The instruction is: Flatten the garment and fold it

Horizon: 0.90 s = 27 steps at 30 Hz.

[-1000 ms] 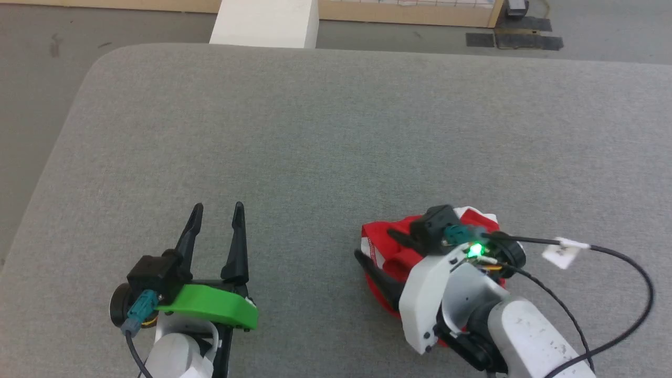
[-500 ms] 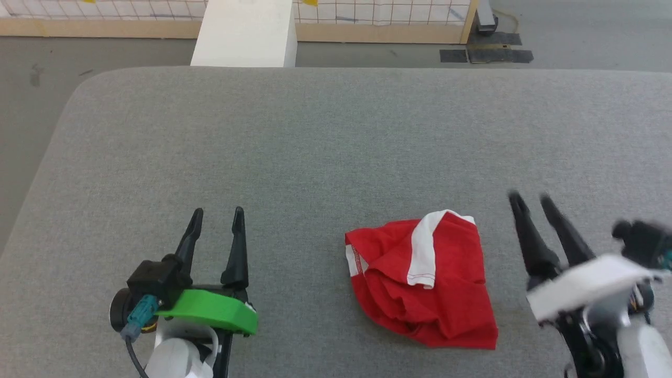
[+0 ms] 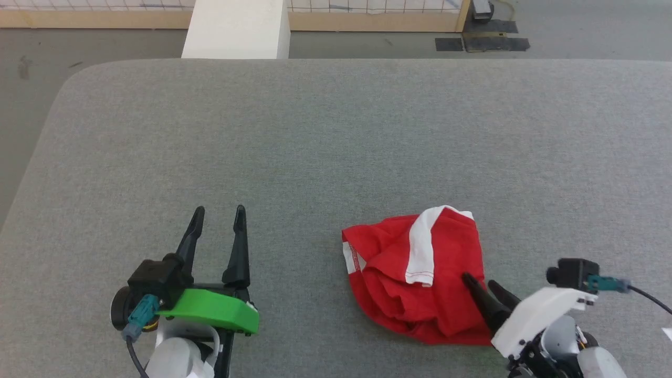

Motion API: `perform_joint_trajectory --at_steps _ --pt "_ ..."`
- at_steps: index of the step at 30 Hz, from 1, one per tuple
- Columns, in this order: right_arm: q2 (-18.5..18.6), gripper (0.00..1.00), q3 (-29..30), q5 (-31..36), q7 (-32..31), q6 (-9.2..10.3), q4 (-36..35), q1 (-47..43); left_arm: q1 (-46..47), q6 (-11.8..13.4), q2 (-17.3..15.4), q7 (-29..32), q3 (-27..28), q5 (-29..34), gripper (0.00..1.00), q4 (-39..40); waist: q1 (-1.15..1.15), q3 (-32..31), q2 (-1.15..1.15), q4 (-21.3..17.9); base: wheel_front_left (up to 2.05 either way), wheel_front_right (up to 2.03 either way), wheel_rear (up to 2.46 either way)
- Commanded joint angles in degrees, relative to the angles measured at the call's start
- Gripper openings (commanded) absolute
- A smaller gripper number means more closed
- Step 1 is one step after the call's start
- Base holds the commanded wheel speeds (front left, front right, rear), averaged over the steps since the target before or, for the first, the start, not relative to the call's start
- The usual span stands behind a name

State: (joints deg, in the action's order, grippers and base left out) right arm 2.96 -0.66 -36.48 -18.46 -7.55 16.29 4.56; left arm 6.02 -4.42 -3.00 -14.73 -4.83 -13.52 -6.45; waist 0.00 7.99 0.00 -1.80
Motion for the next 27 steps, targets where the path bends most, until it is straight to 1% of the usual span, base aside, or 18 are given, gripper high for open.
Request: perform_joint_trajectory --at_steps 1,3,5,6,7,9,12,16,18,21,23,25,27 --pt "-0.1 1.0 -0.3 -0.3 -1.0 0.06 1.6 1.8 0.6 0.3 0.1 -0.3 -0.2 -0.1 1.0 0.2 0.0 0.2 0.0 0.4 0.0 0.0 0.0" --pt "-0.1 1.0 -0.9 0.1 -3.0 0.06 4.6 3.3 0.7 0.4 0.1 -0.3 -0.5 -0.2 1.0 0.2 0.0 0.3 0.0 0.8 0.0 0.0 0.0" --pt "-0.1 1.0 -1.6 2.1 -5.2 0.06 6.8 4.7 0.7 0.4 0.1 -0.3 -0.6 -0.3 1.0 0.1 0.0 0.4 0.0 1.3 0.0 0.0 0.0" --pt "-0.1 0.94 -2.2 2.8 -6.4 0.06 7.5 5.4 0.7 0.4 0.1 -0.3 -0.7 -0.3 1.0 0.1 0.0 0.3 0.0 1.6 0.0 0.0 0.0" --pt "-0.1 0.51 -2.7 3.0 -7.2 0.06 7.7 5.9 0.7 0.4 0.1 -0.3 -0.8 -0.4 1.0 0.1 0.0 0.3 0.0 1.8 0.0 0.0 0.0" --pt "-0.1 0.01 -3.8 3.8 -8.5 0.06 7.5 7.0 0.7 0.6 0.1 -0.3 -0.8 -0.5 1.0 0.1 0.0 0.3 0.0 2.1 0.0 0.0 0.0" --pt "-0.1 0.0 -5.0 7.5 -9.5 0.06 5.2 8.5 0.5 0.7 0.1 -0.3 -0.7 -0.6 1.0 0.2 0.0 0.4 0.0 2.2 0.0 0.0 0.0" --pt "0.1 0.0 -7.3 17.5 -11.5 0.06 -1.0 10.5 0.3 1.1 0.1 -0.3 -0.3 -0.6 1.0 0.6 0.0 0.8 0.0 1.6 0.0 0.0 0.0" --pt "1.6 0.0 -10.3 22.1 -13.2 0.06 -4.9 11.9 0.3 1.3 0.1 -0.3 0.0 -0.6 1.0 0.9 0.0 1.1 0.0 0.7 0.0 0.0 0.0" --pt "6.4 0.0 -16.4 26.6 -15.8 0.06 -10.4 14.8 0.4 1.5 0.1 -0.3 0.3 -0.4 1.0 1.5 0.0 1.9 0.0 -1.3 0.0 0.0 0.0" --pt "10.2 0.0 -19.8 27.7 -17.1 0.06 -12.5 17.1 0.7 1.5 0.1 -0.3 0.6 -0.2 1.0 1.9 0.0 2.6 0.0 -2.9 0.0 0.0 0.0" --pt "13.5 0.0 -21.6 27.7 -18.0 0.06 -13.3 19.1 1.2 1.3 0.1 -0.3 1.0 0.1 1.0 2.3 0.0 3.5 0.0 -4.9 0.0 0.0 0.0" --pt "16.3 0.0 -22.0 27.1 -18.2 0.06 -12.9 21.0 1.9 1.2 0.1 -0.3 1.0 0.6 1.0 2.8 0.0 4.4 0.0 -6.9 0.0 0.0 0.0"
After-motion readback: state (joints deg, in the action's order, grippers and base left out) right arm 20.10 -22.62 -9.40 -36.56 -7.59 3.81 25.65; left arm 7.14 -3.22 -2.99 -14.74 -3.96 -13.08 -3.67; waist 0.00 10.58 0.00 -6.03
